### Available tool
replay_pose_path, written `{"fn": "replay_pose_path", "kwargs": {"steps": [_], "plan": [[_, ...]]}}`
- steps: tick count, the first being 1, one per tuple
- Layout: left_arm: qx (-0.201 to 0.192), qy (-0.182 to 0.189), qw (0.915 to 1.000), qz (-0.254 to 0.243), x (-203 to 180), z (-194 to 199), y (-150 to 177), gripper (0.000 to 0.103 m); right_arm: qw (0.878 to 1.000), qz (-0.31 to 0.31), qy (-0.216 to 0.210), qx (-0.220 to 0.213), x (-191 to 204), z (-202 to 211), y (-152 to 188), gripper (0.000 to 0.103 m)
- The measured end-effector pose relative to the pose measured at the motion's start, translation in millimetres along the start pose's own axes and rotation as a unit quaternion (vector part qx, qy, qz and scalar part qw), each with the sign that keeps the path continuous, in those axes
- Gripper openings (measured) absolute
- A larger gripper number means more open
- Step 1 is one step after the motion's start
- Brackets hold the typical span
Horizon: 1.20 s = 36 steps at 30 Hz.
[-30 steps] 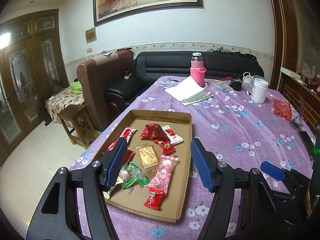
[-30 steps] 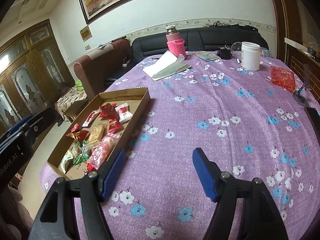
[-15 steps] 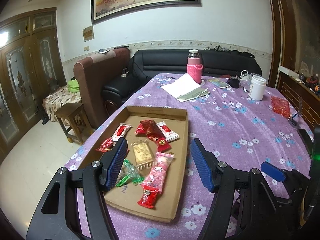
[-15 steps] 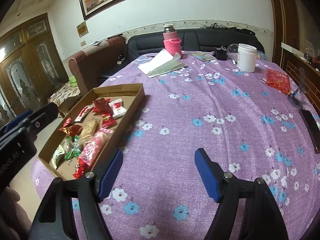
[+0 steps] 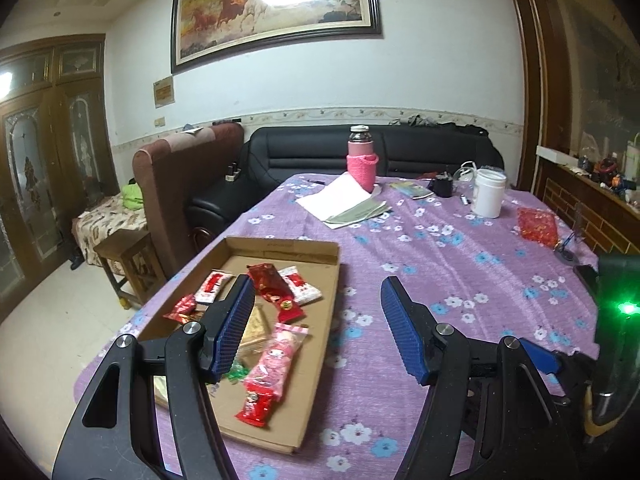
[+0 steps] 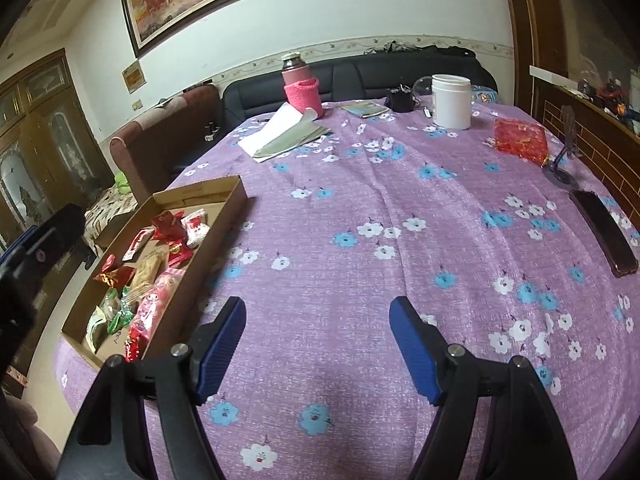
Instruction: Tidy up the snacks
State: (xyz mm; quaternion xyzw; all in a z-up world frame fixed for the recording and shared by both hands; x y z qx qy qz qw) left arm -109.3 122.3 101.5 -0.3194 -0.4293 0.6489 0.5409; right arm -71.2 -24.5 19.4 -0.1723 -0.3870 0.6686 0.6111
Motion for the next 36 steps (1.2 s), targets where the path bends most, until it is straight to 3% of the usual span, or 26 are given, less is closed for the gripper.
{"fn": "replay_pose_path", "kwargs": {"steps": [15,24,36], "plan": [[0.001,0.020,0.9996,0.021,4.5,2.9,6.2,0.066,1.000,0.007,0.004,0.008,4.0,-4.7,14.3,0.077],[-0.031,0.017,0.9988,0.033,16.0,16.0,-1.0,0.066,1.000,0.012,0.008,0.006,8.3,-6.3,16.4,0.077],[-0.012,0.025,0.9989,0.038,18.4,9.6,6.3,0.066,1.000,0.014,0.014,0.011,8.8,-8.4,19.7,0.077]]}}
Point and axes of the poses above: each gripper's, at about its wrist camera, not at the fingertips, and z roughly against the way its jaws point, x to its left, y to its underside, the point moved 8 cm from there along -z, roughly the way its jaws point, and after that the axes turned 3 degrees about -y, right-handed, at the moved point
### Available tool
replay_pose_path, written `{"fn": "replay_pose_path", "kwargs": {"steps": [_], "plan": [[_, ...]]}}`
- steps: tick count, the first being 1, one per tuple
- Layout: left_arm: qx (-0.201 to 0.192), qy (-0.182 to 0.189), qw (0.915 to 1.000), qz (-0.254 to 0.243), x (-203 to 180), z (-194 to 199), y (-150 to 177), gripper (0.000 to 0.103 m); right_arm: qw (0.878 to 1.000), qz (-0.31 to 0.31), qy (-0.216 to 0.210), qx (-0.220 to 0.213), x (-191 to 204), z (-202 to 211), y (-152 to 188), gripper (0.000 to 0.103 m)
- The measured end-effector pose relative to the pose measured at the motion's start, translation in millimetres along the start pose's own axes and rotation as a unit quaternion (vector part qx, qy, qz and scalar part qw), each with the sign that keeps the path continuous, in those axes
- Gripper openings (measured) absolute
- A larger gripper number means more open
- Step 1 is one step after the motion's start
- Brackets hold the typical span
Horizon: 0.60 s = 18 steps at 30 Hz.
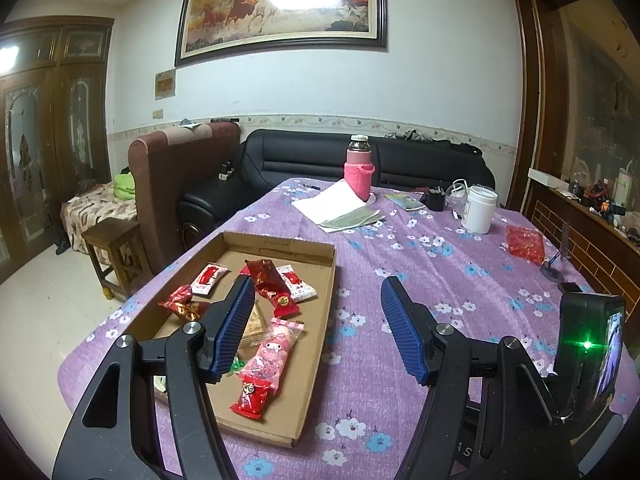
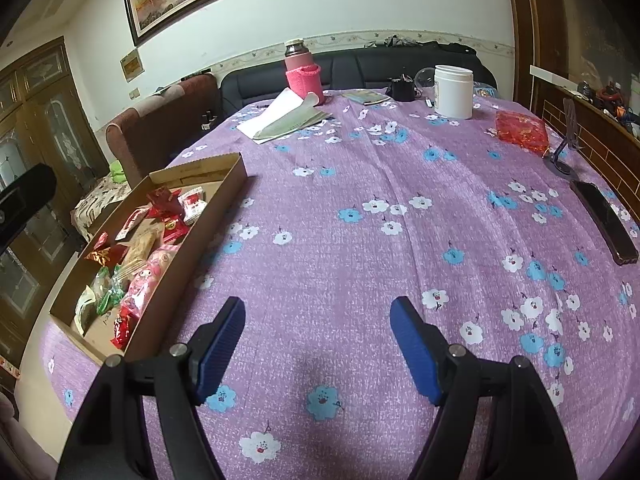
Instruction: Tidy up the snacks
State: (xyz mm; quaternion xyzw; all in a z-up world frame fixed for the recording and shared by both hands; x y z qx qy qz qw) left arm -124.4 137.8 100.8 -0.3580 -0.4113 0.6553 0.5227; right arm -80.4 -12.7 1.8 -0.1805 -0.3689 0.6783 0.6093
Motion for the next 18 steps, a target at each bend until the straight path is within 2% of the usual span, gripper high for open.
{"fn": "replay_pose_path", "kwargs": {"steps": [11,18], "plan": [[0.002,-0.009,1.0000,0.003,5.4,3.7,1.8,0.066,1.000,0.004,-0.008,-0.008,5.3,6.3,-1.4,0.078],[-0.024,-0.055,0.9982,-0.001,19.6,19.1,-4.0,0.066,0.999,0.034,-0.029,-0.017,25.9,14.8,0.5,0.080]]}}
Point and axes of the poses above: each gripper's, at about its wrist camera, not at the fingertips, and z roughly against the way its jaws point, x to its left, y to its underside, the point moved 8 cm from there along -z, roughly the way its jaws point, and after that the axes turned 3 degrees about -y, right-handed, at the moved point
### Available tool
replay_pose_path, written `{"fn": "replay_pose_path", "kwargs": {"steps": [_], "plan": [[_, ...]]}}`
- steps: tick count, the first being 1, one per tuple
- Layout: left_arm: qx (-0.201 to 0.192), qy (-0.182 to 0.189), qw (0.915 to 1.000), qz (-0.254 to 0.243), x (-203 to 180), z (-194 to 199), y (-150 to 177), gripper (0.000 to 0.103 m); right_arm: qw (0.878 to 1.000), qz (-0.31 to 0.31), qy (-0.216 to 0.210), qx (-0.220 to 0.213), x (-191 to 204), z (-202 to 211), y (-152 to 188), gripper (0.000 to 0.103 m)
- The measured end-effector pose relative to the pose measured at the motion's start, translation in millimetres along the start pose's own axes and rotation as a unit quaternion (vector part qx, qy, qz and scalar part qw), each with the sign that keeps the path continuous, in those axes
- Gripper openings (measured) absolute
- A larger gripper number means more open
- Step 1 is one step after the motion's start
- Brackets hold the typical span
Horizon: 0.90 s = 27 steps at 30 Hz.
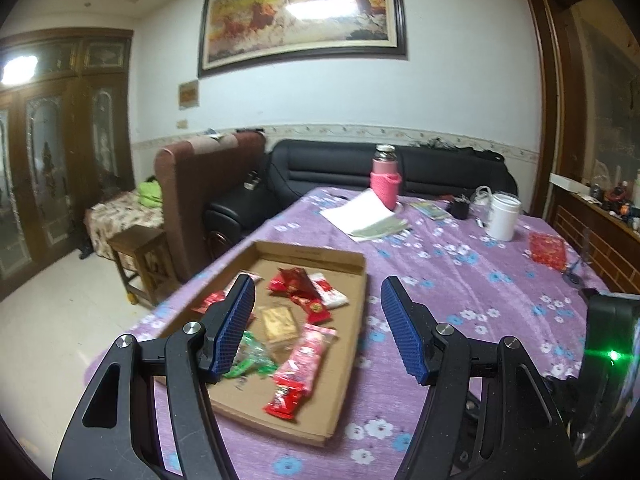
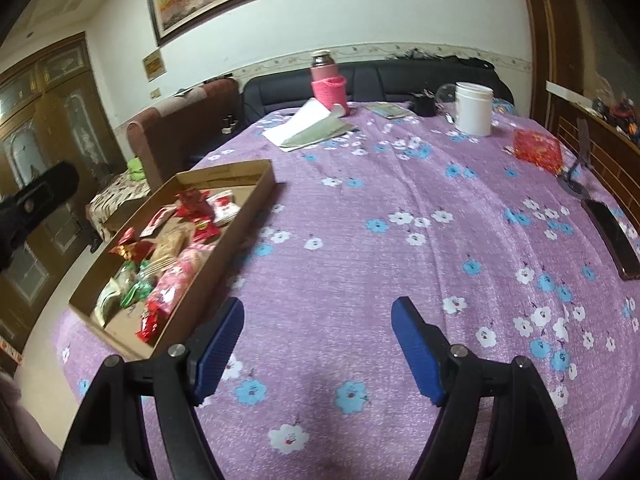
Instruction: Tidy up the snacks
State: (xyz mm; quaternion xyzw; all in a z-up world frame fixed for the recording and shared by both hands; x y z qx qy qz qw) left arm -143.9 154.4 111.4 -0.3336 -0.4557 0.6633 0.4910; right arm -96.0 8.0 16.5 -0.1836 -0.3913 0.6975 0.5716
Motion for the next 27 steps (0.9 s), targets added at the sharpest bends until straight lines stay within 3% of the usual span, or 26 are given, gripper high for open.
{"fn": "replay_pose_path", "kwargs": {"steps": [8,10,15,27], "plan": [[0.001,-0.014,0.9999,-0.008,-1.3,4.3,0.3,0.067,0.999,0.046,-0.002,-0.024,17.4,14.3,-1.5,0.088],[0.007,-0.017,0.9998,-0.008,-1.7,3.6,2.3,0.082,0.998,0.054,-0.005,-0.026,21.2,16.3,-1.2,0.089],[0.019,-0.019,0.9996,-0.009,-1.6,1.0,6.6,0.082,0.998,0.060,-0.008,-0.025,25.0,17.3,0.7,0.090],[0.091,-0.004,0.9957,-0.016,-11.2,-22.5,30.1,0.082,0.999,0.050,-0.010,-0.007,19.9,11.7,7.5,0.092]]}}
Point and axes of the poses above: each gripper's, at about its wrist camera, not at the fingertips, and z roughly against the way its jaws point, x to its left, y to its underside, the point moved 8 cm from there along -z, roughly the way its jaws point, and after that the axes turned 3 degrees about -y, right-handed, at the moved point
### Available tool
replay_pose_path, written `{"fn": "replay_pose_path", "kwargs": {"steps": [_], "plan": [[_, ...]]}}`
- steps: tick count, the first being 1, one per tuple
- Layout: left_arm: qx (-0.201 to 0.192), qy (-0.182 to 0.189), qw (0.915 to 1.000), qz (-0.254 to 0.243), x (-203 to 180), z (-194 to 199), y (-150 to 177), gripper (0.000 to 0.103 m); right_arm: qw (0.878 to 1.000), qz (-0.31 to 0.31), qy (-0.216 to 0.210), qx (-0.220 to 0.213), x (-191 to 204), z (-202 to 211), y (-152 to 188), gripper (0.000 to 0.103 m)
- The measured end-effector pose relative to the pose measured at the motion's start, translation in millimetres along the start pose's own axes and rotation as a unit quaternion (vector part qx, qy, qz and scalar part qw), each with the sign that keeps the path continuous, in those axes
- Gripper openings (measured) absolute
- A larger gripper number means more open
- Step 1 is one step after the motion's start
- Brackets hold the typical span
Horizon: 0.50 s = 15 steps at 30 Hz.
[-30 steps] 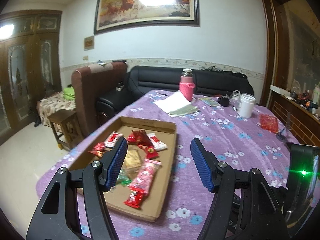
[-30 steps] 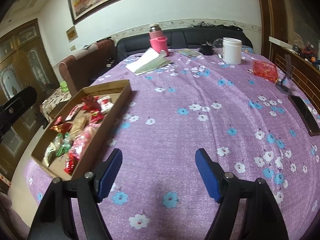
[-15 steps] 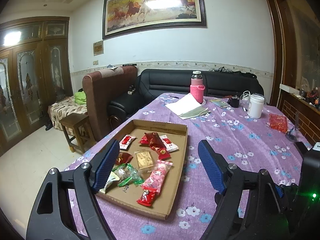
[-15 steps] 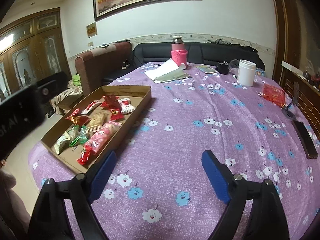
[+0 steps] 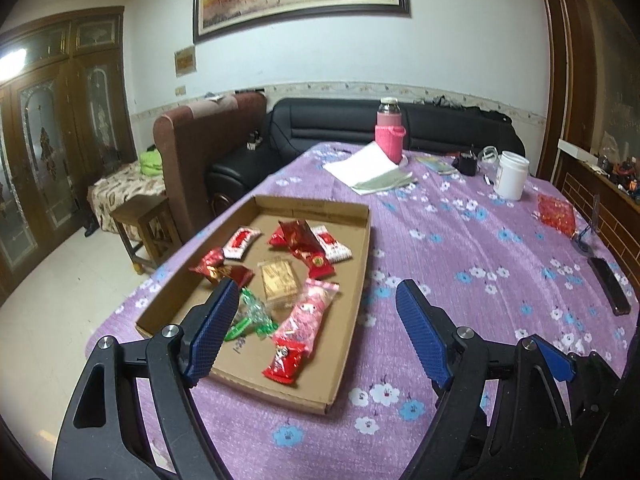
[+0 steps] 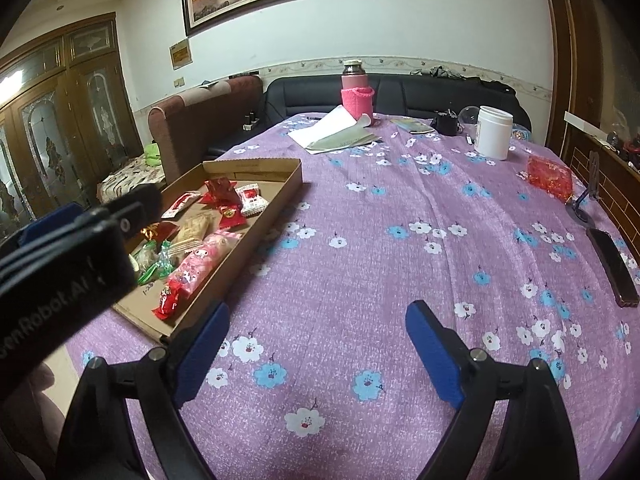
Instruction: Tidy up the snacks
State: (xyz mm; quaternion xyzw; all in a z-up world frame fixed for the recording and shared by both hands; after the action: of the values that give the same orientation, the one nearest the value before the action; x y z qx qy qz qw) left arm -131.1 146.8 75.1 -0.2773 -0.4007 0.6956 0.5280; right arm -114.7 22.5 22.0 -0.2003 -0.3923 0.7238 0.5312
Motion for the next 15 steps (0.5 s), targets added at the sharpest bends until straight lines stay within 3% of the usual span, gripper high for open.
{"fn": "replay_pose_path", "kwargs": {"steps": [15], "plan": [[0.029,0.009,0.9995,0.002,-2.3,-12.0,8.5,0.082,1.000,-0.009,0.005,0.018,-5.5,-7.7,6.2,0.092]]}}
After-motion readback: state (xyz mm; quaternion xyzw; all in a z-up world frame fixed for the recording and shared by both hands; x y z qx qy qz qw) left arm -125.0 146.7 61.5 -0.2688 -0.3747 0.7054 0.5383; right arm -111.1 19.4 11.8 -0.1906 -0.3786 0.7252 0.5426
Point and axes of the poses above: each gripper's, at about its wrist camera, not at the fingertips, and z roughly against the way its jaws point, x to its left, y to its underside, the point moved 8 cm from there along -z, roughly the way its jaws point, and after that the axes turned 3 degrees about -y, right-handed, at the moved point
